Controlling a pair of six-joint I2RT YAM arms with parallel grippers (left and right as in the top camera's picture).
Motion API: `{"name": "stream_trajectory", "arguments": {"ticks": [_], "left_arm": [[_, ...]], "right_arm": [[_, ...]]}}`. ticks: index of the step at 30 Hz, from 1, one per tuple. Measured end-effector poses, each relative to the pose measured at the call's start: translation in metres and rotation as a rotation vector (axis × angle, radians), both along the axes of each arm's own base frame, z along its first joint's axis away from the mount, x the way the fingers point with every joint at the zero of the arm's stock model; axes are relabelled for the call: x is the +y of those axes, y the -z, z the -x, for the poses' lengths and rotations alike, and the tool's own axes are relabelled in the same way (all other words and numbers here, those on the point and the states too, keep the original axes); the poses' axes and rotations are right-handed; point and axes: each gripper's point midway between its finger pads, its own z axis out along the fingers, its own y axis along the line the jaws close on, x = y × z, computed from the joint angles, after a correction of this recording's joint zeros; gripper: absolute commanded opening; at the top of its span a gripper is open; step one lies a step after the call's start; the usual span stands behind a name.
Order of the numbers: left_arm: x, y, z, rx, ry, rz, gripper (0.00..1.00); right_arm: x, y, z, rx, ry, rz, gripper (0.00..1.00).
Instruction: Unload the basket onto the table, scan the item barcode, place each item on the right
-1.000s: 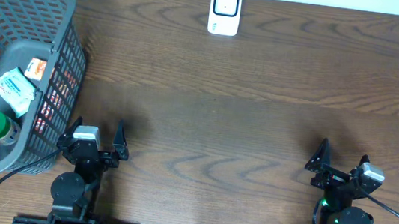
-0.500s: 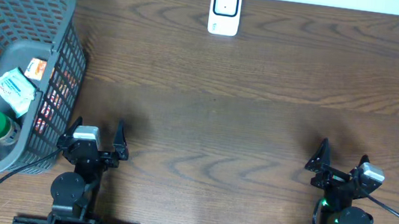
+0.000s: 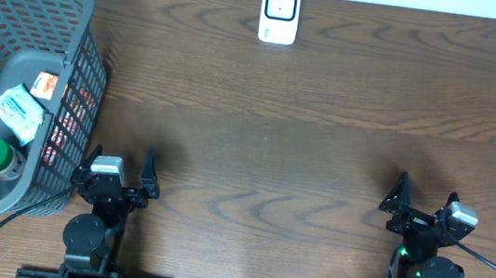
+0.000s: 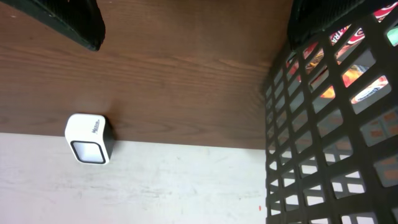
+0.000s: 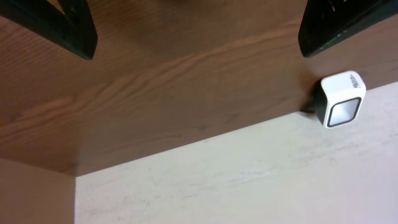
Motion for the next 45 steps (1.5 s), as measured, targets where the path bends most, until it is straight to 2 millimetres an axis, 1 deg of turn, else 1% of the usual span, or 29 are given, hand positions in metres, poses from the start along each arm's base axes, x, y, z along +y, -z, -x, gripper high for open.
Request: {"name": "stream_trajectory", "arguments": {"ticks": [6,14,16,17,19,23,25,26,28,30,32,34,38,40,41,42,43,45], "left_arm": [[-0.002,0.000,0.000,-0.001,0.010,0.005,0.93],[-0.028,-0.003,0.004,0.013,0.156,0.051,0.93],[-0.032,-0.008,0.007,0.040,0.177,0.076,0.93],[-0.033,-0.014,0.008,0.049,0.184,0.083,0.93],[-0.035,-0.031,0.011,0.059,0.196,0.097,0.93],[-0.037,-0.078,0.013,0.064,0.203,0.110,0.93],[-0.036,-0.096,0.011,0.116,0.195,0.114,0.93],[-0.035,-0.108,0.009,0.154,0.189,0.119,0.93],[-0.033,-0.115,0.009,0.266,0.169,0.126,0.93],[-0.032,-0.127,0.011,0.380,0.155,0.132,0.93],[-0.032,-0.140,0.012,0.454,0.149,0.140,0.93],[-0.032,-0.144,0.016,0.527,0.143,0.144,0.93],[-0.032,-0.149,0.011,0.570,0.140,0.146,0.93],[-0.032,-0.156,0.009,0.580,0.139,0.147,0.93],[-0.031,-0.161,0.009,0.585,0.135,0.146,0.93],[-0.028,-0.171,0.009,0.587,0.118,0.141,0.93],[-0.023,-0.186,0.008,0.572,0.084,0.132,0.93],[-0.009,-0.197,0.014,0.604,-0.002,0.131,0.93]], "right_arm": [[0.000,0.000,0.000,0.000,0.000,0.000,0.99],[0.000,0.000,0.000,0.000,0.000,0.000,0.99],[0.000,0.000,0.000,0.000,0.000,0.000,0.99],[0.000,0.000,0.000,0.000,0.000,0.000,0.99],[0.000,0.000,0.000,0.000,0.000,0.000,0.99],[0.000,0.000,0.000,0.000,0.000,0.000,0.99],[0.000,0.000,0.000,0.000,0.000,0.000,0.99],[0.000,0.000,0.000,0.000,0.000,0.000,0.99],[0.000,0.000,0.000,-0.001,0.001,0.000,0.99],[0.000,0.000,0.000,0.000,0.000,0.000,0.99],[0.000,0.000,0.000,0.000,0.000,0.000,0.99],[0.000,0.000,0.000,0.000,0.000,0.000,0.99],[0.000,0.000,0.000,0.000,0.000,0.000,0.99],[0.000,0.000,0.000,0.000,0.000,0.000,0.99],[0.000,0.000,0.000,0.001,0.000,0.000,0.99],[0.000,0.000,0.000,0.001,0.000,0.000,0.99],[0.000,0.000,0.000,0.000,0.000,0.000,0.99],[0.000,0.000,0.000,-0.001,0.000,0.000,0.99]]}}
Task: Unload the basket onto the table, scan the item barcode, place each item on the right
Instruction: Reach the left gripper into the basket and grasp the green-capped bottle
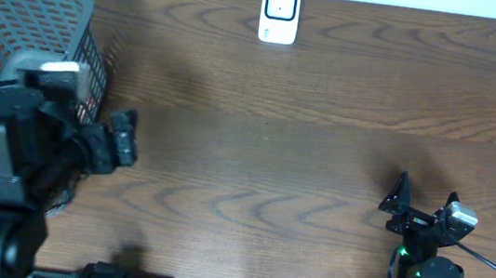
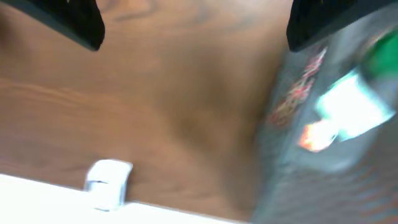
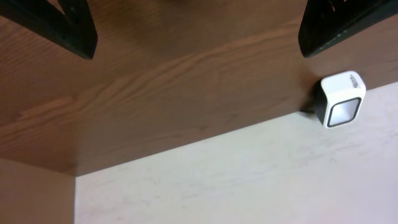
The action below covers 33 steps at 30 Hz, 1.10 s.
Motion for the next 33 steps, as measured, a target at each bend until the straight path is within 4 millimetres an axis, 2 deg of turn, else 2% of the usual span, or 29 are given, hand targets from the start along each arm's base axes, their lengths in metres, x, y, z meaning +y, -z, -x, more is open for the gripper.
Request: {"name": "stream_trajectory", "arguments": {"ticks": [3,7,12,15,19,24,27,33], "left_arm": [[0.031,-0.016,0.009,0.065,-0.166,-0.047,0.93],[0.070,-0.016,0.007,0.155,-0.369,-0.060,0.93],[0.133,0.006,0.004,0.256,-0.681,-0.003,0.93],[0.170,0.020,0.015,0.298,-0.872,0.049,0.93],[0.207,0.036,0.033,0.306,-1.079,0.114,0.93],[0.235,0.066,0.040,0.303,-1.207,0.157,0.93],[0.247,0.094,0.033,0.296,-1.237,0.170,0.93],[0.257,0.152,0.023,0.317,-1.246,0.180,0.93]], "right_arm": [[0.000,0.000,0.000,0.002,0.000,0.000,0.99],[0.000,0.000,0.000,0.001,0.000,0.000,0.99],[0.000,0.000,0.000,0.001,0.000,0.000,0.99],[0.000,0.000,0.000,0.001,0.000,0.000,0.99],[0.000,0.000,0.000,0.001,0.000,0.000,0.99],[0.000,0.000,0.000,0.001,0.000,0.000,0.99],[0.000,0.000,0.000,0.001,0.000,0.000,0.99],[0.000,0.000,0.000,0.001,0.000,0.000,0.99]]}}
